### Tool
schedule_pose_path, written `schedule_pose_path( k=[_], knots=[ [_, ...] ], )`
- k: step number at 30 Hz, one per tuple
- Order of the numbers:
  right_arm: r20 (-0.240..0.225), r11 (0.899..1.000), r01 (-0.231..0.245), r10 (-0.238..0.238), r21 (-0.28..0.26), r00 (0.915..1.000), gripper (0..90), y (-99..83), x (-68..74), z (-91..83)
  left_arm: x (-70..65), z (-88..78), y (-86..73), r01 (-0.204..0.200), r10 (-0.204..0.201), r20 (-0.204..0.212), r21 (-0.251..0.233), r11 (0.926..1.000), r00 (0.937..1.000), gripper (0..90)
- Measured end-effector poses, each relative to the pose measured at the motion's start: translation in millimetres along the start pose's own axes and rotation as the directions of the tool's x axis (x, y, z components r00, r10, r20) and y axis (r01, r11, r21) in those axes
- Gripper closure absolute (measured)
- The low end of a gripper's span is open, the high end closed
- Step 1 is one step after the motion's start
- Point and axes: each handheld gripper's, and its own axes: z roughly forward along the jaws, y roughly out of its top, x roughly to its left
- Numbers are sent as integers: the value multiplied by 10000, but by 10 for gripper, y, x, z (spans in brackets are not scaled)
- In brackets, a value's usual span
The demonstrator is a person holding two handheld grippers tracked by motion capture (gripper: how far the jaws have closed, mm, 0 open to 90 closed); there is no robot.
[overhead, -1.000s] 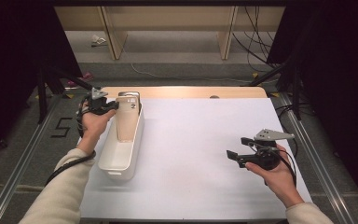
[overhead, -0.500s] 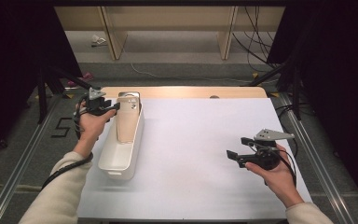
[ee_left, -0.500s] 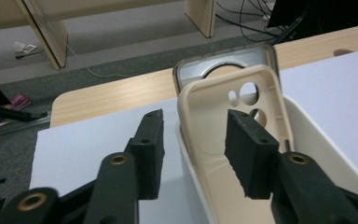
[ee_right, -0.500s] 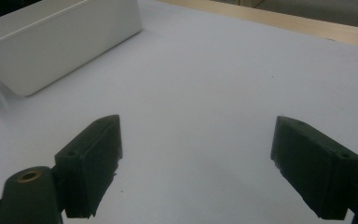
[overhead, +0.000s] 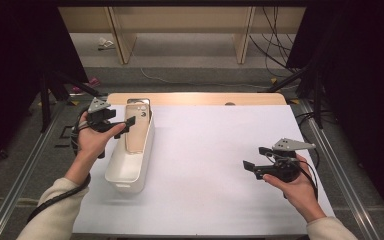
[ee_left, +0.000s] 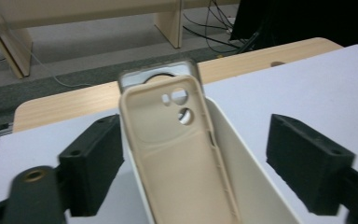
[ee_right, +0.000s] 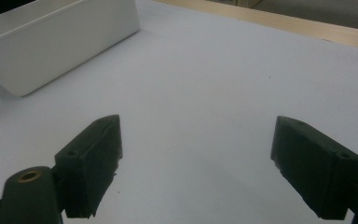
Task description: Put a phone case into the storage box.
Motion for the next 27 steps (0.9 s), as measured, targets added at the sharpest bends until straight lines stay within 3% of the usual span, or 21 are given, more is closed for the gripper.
schedule_pose_path(
  k=[4,13,27],
  knots=[
    [27,10000,83,-83,12,10000,173,-2,8,9,-101,-126,-55,0,7,541,-132,9999,9985,136],
    [-10,9999,123,-123,55,9999,173,-2,17,18,-268,-302,-195,-243,290,1172,-411,9989,9927,15],
    [-78,9998,165,-165,104,9998,172,-3,28,19,-477,-463,-347,-541,728,1684,-1133,9921,9830,0]
  ],
)
